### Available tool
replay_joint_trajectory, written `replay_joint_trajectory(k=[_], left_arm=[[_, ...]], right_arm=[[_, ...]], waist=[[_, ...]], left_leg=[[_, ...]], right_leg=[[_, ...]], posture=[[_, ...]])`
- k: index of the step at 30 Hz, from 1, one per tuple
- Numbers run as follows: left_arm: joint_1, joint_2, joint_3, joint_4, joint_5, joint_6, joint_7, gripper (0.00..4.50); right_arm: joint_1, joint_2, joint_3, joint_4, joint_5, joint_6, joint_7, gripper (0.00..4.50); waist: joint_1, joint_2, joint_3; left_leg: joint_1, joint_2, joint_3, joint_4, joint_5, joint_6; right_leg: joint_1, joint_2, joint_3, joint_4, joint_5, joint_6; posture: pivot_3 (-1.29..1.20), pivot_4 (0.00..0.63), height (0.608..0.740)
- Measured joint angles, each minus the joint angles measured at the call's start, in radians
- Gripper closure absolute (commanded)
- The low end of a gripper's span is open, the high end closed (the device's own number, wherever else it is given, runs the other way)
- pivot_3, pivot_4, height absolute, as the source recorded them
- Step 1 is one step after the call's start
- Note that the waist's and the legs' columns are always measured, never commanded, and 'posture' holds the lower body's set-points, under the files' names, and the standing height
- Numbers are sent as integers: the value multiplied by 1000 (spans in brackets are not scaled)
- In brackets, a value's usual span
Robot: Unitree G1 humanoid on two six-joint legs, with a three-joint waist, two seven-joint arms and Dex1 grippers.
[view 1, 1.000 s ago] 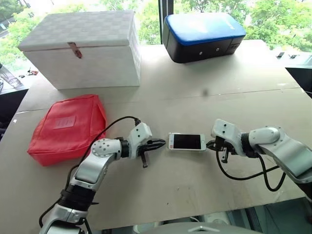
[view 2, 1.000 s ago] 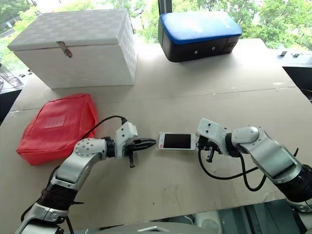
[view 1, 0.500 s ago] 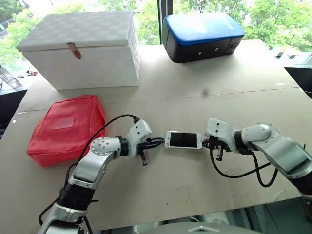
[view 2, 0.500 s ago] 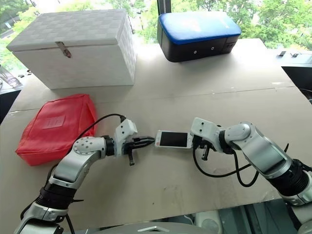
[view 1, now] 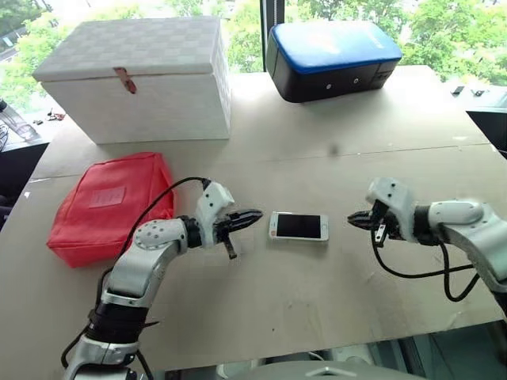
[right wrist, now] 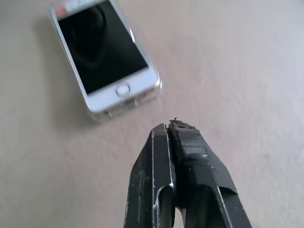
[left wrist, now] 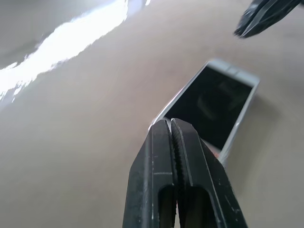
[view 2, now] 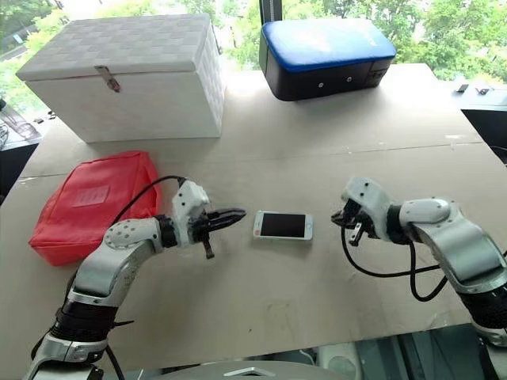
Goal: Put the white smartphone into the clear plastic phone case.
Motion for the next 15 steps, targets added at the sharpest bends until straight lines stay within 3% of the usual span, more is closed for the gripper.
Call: replay_joint_trajectory(k=[9, 15], left_arm=[[-60, -20, -161, 100, 91, 5, -12, 4420], [-65, -29, -183, 152, 132, -61, -29, 4420]], right_arm=[[-85, 134, 113, 82, -11, -18, -80, 4500], [-136, 137, 192, 151, -41, -41, -61, 4500]], waist=[[0, 0, 0], [2, 0, 0]], left_leg=[[1, 0, 1, 1, 0, 0], [0, -1, 1, 1, 0, 0]], right_leg=[[0, 1, 1, 2, 0, 0], [0, 1, 2, 1, 0, 0]], posture=[[0, 150, 740], [0, 150, 740]])
